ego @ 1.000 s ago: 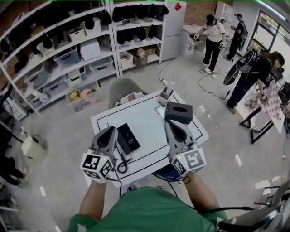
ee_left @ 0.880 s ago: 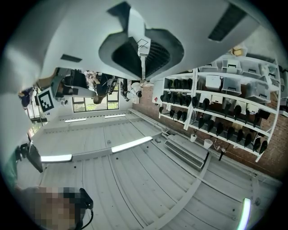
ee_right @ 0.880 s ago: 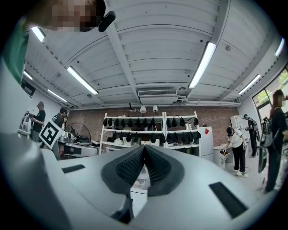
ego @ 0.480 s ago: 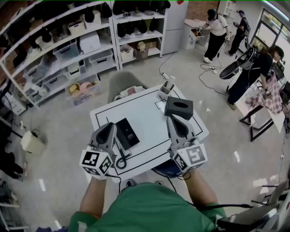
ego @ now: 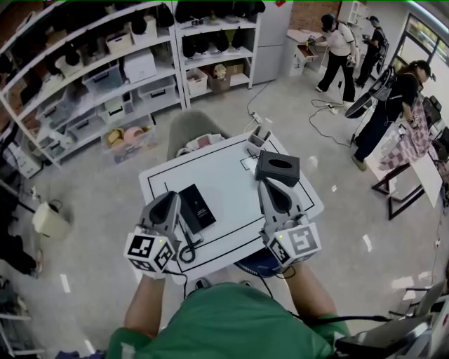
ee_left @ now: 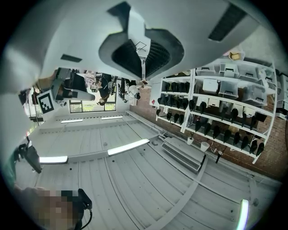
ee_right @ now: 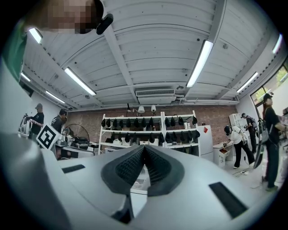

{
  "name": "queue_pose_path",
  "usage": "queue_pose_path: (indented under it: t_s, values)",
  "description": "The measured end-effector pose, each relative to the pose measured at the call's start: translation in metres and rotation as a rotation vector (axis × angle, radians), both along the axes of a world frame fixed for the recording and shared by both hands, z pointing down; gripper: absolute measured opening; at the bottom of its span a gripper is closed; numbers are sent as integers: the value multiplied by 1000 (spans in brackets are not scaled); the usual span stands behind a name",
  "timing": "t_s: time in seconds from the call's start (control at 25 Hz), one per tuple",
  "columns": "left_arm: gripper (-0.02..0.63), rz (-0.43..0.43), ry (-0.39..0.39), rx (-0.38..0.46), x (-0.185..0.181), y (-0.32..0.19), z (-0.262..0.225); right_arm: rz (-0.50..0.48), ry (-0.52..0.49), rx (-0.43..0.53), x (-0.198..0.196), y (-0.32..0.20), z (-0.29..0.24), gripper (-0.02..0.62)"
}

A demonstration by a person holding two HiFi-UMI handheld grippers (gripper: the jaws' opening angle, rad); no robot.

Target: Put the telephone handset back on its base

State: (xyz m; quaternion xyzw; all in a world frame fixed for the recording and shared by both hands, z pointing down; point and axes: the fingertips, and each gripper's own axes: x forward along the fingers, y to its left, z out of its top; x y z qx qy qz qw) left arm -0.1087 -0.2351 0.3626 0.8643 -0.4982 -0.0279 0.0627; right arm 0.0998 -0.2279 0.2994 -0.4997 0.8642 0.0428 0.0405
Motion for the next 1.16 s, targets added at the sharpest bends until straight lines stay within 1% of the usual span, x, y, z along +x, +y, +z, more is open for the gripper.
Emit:
queue_pose_path:
  t_s: [0.28,0.72,1.0,1.16]
  values:
    - [37,0,-4,-13,8,-1,4,-3,-3,3,8,-1,0,23]
    - [38,-5,5,-25,29,6,1,-1,-23,10,33,4,-7,23]
    - [38,-13,4,-15,46,15,-7,-4,-30,21,54,13,-14,23]
    - [38,-15,23,-8,58,18,-12,-7,-27,38,67,17,-21,23]
